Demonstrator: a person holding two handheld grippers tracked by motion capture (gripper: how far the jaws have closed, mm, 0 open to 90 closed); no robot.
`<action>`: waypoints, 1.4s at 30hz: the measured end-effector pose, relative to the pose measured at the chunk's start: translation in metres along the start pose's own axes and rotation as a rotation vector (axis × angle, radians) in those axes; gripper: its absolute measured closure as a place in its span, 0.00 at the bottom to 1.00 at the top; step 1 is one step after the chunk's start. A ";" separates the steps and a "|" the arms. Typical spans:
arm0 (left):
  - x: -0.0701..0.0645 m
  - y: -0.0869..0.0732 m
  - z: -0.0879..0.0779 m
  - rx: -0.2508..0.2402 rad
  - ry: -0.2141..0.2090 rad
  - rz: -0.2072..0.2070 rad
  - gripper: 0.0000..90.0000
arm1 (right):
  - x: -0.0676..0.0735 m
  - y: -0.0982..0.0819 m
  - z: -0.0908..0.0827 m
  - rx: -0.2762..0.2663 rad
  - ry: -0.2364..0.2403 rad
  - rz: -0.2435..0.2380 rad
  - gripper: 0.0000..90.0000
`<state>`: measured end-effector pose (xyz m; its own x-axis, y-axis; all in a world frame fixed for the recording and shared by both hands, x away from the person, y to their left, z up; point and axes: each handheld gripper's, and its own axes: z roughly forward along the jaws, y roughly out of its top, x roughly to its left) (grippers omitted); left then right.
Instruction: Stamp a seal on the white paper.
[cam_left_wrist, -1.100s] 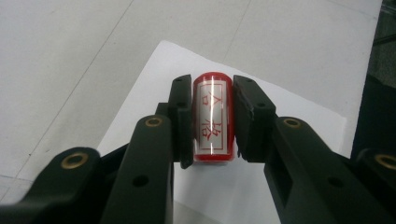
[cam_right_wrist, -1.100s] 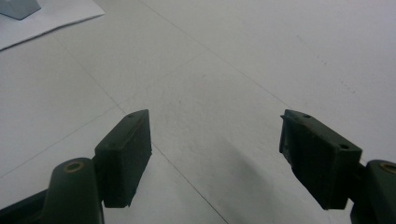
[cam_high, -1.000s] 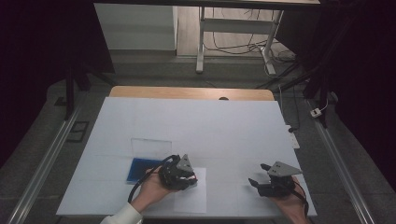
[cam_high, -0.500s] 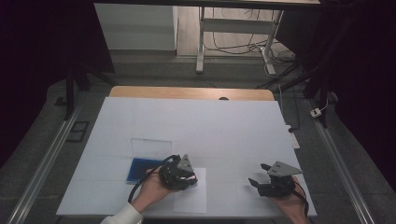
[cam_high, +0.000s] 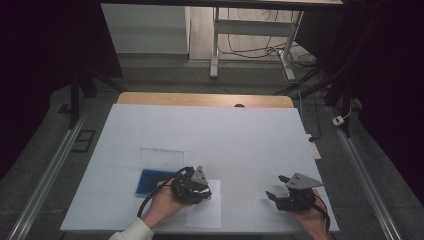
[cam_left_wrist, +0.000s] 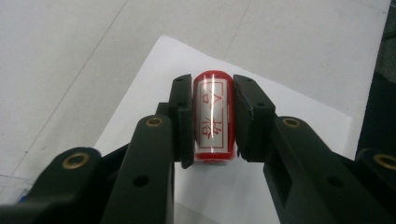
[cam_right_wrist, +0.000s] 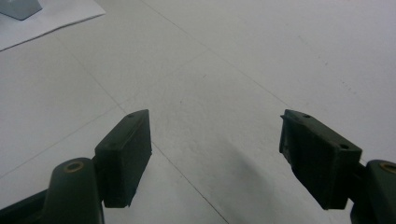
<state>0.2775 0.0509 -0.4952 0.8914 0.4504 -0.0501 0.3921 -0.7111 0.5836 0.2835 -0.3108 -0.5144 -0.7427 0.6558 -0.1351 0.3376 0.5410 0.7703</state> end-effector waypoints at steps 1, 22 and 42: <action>0.000 0.000 0.000 0.000 -0.001 0.001 0.79 | 0.000 0.000 0.000 0.000 0.000 0.000 0.27; -0.002 -0.004 0.002 -0.019 0.013 0.020 0.80 | 0.002 0.002 0.000 0.001 -0.002 -0.007 0.27; -0.002 -0.004 0.002 -0.016 0.012 0.003 0.79 | 0.002 0.002 0.000 0.002 -0.001 -0.009 0.27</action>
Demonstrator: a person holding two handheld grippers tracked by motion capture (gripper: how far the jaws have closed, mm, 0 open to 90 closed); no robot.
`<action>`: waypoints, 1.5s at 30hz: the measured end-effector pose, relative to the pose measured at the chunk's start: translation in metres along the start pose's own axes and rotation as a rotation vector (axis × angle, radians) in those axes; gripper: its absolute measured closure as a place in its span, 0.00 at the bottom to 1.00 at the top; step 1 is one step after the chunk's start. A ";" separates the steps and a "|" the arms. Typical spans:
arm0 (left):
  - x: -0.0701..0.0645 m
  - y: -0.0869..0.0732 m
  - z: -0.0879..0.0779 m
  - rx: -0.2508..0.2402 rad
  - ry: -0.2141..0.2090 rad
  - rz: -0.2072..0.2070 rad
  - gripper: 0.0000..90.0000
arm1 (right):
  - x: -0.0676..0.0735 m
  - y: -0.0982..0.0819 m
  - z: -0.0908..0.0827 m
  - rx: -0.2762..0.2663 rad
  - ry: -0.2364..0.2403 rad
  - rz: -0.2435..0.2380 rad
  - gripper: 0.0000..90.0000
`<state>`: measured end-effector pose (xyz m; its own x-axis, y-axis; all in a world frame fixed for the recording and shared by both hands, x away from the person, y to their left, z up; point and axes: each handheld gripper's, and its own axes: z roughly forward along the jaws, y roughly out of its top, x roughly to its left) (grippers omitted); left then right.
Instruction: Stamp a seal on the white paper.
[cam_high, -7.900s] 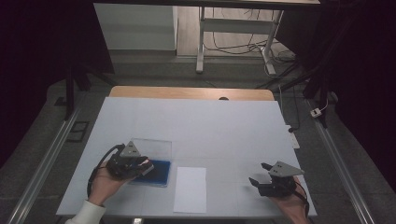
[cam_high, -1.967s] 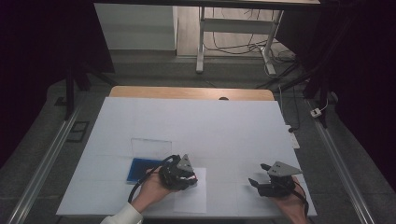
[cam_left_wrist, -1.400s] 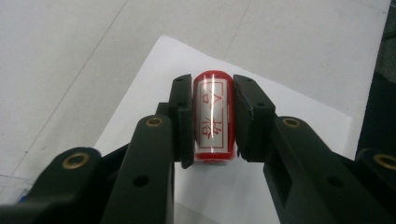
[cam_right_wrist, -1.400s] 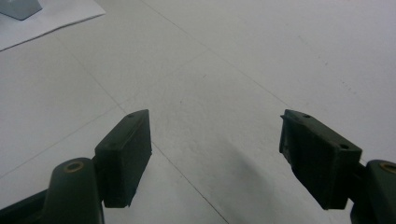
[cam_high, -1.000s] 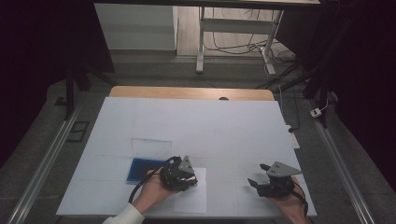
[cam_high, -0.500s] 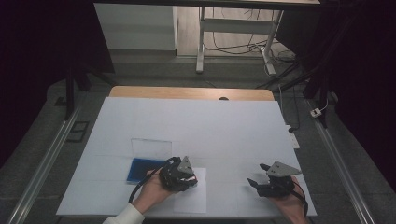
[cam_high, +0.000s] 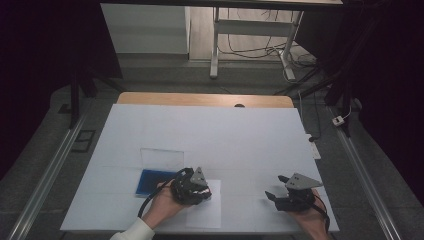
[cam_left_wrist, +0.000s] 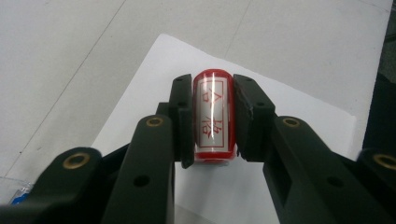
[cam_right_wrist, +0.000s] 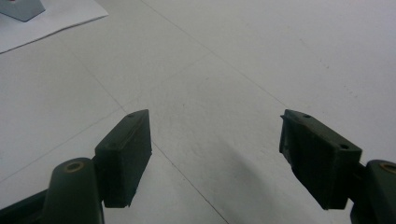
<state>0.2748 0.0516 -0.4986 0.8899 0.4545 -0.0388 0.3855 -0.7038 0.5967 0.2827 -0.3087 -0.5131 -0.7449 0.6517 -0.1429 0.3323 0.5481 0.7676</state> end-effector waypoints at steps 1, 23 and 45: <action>0.001 0.000 -0.001 -0.001 -0.003 -0.001 0.79 | 0.000 0.000 0.000 0.001 0.000 0.001 0.27; 0.009 0.003 -0.054 -0.221 -0.026 -0.056 0.78 | -0.002 -0.001 -0.001 -0.008 -0.001 0.013 0.27; 0.025 -0.012 -0.092 -0.257 0.025 -0.078 0.78 | -0.003 -0.002 -0.001 -0.006 0.002 0.015 0.28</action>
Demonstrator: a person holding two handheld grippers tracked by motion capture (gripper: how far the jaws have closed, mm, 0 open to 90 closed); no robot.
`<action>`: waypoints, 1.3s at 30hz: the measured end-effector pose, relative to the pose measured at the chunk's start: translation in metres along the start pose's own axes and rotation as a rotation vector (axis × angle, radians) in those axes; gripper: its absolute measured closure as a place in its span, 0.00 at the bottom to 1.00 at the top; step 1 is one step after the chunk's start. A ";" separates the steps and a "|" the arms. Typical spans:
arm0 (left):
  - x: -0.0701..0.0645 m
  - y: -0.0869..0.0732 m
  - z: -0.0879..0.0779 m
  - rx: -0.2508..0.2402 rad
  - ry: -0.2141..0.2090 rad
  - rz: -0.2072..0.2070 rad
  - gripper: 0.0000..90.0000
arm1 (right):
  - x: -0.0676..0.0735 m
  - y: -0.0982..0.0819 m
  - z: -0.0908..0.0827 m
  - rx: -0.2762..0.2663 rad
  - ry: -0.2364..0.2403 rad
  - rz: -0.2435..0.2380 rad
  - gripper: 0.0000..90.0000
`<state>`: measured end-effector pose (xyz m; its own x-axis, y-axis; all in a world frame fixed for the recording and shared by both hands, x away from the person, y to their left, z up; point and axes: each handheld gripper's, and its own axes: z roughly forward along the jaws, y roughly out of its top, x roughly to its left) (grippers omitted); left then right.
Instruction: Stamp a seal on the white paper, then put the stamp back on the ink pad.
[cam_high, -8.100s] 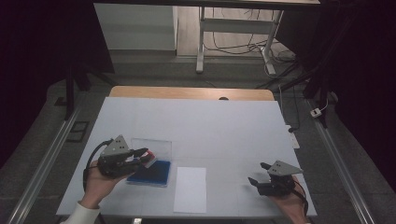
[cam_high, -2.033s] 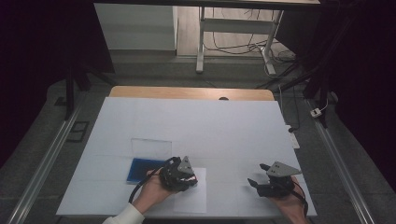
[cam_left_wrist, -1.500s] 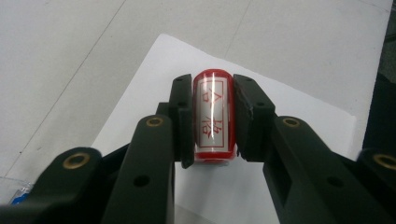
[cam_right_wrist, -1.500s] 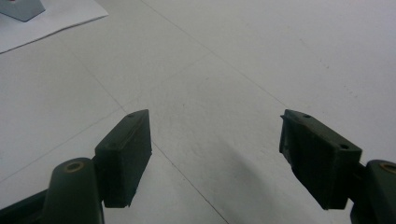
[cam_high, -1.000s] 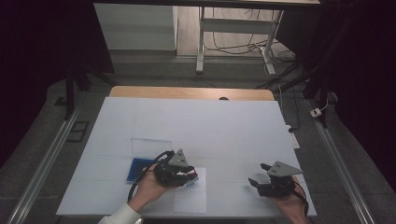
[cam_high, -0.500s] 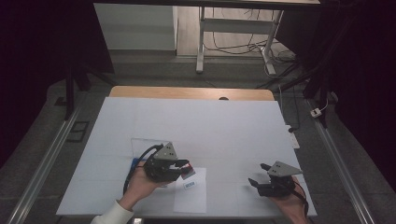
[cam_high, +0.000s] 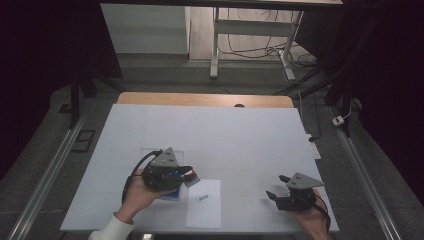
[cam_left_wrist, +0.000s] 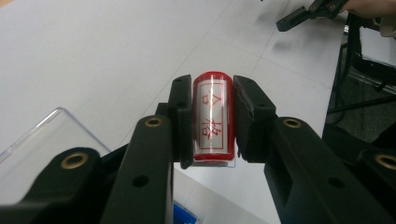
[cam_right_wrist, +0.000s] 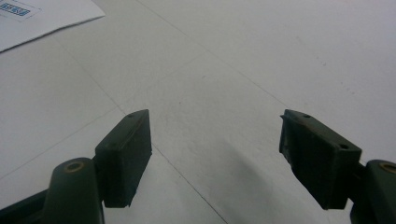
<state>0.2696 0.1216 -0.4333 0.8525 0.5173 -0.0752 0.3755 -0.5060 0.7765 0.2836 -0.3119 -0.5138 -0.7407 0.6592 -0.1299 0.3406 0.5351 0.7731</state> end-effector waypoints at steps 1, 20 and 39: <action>0.001 0.000 -0.002 0.000 0.005 0.000 0.78 | 0.000 0.000 0.000 0.000 0.000 0.000 0.28; 0.022 -0.016 -0.017 0.061 0.077 -0.047 0.78 | 0.000 -0.001 -0.001 0.003 -0.003 -0.003 0.28; 0.050 -0.064 -0.012 0.217 0.165 -0.137 0.78 | 0.000 0.000 0.000 0.005 -0.004 -0.004 0.28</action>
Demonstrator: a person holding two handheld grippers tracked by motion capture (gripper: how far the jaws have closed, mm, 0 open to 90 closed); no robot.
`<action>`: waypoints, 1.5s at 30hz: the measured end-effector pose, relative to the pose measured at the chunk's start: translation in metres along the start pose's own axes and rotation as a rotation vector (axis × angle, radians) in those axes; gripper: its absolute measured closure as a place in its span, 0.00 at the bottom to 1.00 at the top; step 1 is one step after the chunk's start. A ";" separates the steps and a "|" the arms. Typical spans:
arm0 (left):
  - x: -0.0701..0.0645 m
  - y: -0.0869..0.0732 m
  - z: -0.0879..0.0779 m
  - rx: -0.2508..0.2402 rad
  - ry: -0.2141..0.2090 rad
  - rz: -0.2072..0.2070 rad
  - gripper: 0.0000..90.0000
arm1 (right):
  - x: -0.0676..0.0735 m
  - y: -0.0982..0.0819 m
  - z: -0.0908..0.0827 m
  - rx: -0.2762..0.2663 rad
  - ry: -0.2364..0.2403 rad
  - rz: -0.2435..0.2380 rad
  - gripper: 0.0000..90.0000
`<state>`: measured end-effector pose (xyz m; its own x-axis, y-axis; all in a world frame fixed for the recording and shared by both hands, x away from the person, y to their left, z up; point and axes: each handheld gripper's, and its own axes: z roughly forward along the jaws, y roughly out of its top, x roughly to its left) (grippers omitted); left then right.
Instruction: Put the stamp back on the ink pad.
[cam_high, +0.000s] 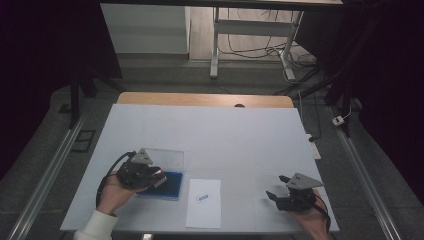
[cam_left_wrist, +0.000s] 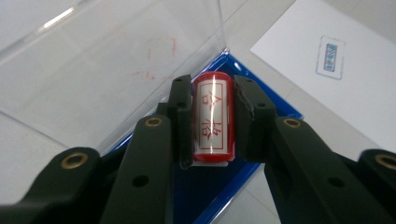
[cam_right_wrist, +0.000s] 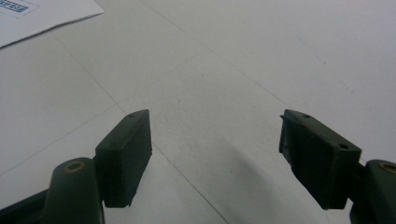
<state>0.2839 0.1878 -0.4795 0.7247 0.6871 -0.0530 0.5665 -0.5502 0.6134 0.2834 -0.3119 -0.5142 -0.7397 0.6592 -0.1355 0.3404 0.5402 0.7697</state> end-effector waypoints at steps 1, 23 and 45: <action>0.000 -0.001 0.001 0.006 -0.001 0.001 0.78 | 0.000 0.000 0.000 -0.001 0.000 -0.002 0.28; -0.017 -0.028 -0.009 -0.127 0.080 -0.061 0.30 | -0.001 0.000 -0.004 -0.020 0.000 0.010 0.28; -0.022 -0.066 -0.015 -0.177 0.066 -0.098 0.27 | -0.005 -0.002 -0.009 -0.051 -0.017 -0.001 0.28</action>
<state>0.2241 0.2162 -0.5069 0.6389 0.7660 -0.0708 0.5508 -0.3912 0.7373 0.2809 -0.3210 -0.5091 -0.7297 0.6678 -0.1468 0.3095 0.5141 0.8000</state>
